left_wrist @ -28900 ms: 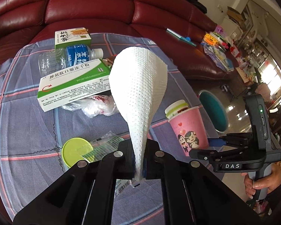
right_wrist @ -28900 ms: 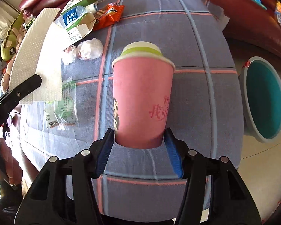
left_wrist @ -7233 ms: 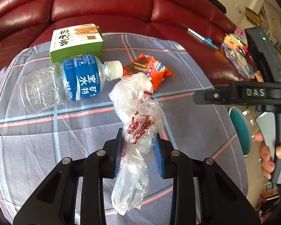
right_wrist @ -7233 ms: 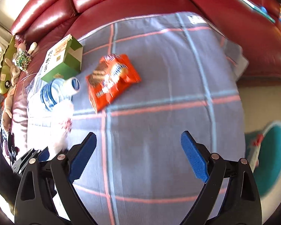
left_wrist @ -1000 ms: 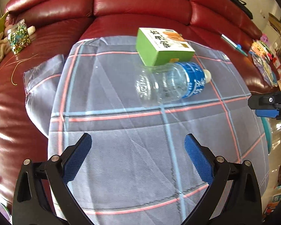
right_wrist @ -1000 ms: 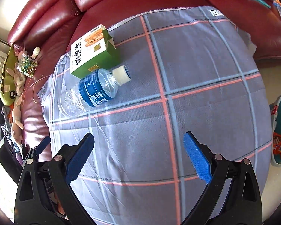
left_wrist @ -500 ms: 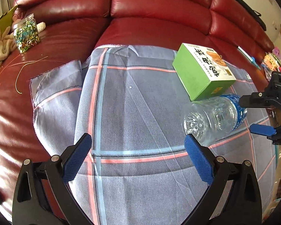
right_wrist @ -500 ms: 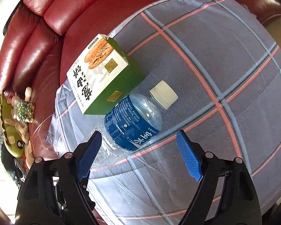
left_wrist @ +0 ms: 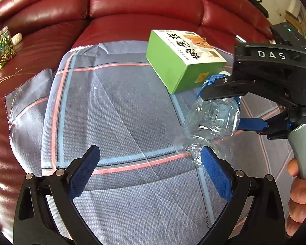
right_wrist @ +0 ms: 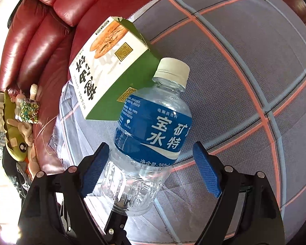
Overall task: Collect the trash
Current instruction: 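Grasp the water bottle with the right gripper while the left approaches the green-white bread box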
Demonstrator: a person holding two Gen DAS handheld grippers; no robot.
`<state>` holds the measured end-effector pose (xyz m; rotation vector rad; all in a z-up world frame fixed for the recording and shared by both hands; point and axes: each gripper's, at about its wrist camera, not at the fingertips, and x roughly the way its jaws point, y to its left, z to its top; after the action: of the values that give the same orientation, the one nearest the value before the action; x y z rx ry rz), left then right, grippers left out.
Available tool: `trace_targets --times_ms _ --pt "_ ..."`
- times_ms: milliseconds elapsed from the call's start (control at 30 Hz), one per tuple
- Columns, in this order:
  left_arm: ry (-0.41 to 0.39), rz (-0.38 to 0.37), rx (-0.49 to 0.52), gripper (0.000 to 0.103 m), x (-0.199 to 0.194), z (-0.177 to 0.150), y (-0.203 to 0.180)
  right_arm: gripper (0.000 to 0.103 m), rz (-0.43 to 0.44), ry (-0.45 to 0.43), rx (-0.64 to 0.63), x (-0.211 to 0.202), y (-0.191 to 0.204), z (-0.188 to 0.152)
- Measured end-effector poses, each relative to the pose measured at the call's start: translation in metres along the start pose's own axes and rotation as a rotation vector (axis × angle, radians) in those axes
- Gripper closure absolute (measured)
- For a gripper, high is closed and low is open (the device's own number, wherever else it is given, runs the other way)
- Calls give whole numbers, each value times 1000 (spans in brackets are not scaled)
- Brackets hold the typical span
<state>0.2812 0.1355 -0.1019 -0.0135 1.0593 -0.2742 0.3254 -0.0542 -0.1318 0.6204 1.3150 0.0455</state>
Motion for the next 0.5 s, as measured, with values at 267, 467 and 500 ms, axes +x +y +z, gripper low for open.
trace_targets --times_ms 267,467,500 --pt "5 -6 12 4 -4 -7 -7 37 -83 -38 -104 -31 -50 18" --pt "-3 13 -38 4 -2 18 -17 37 -113 -70 -101 -53 -83 50" --pt "-4 12 -50 4 -1 23 -20 37 -110 -75 -116 -56 -83 54"
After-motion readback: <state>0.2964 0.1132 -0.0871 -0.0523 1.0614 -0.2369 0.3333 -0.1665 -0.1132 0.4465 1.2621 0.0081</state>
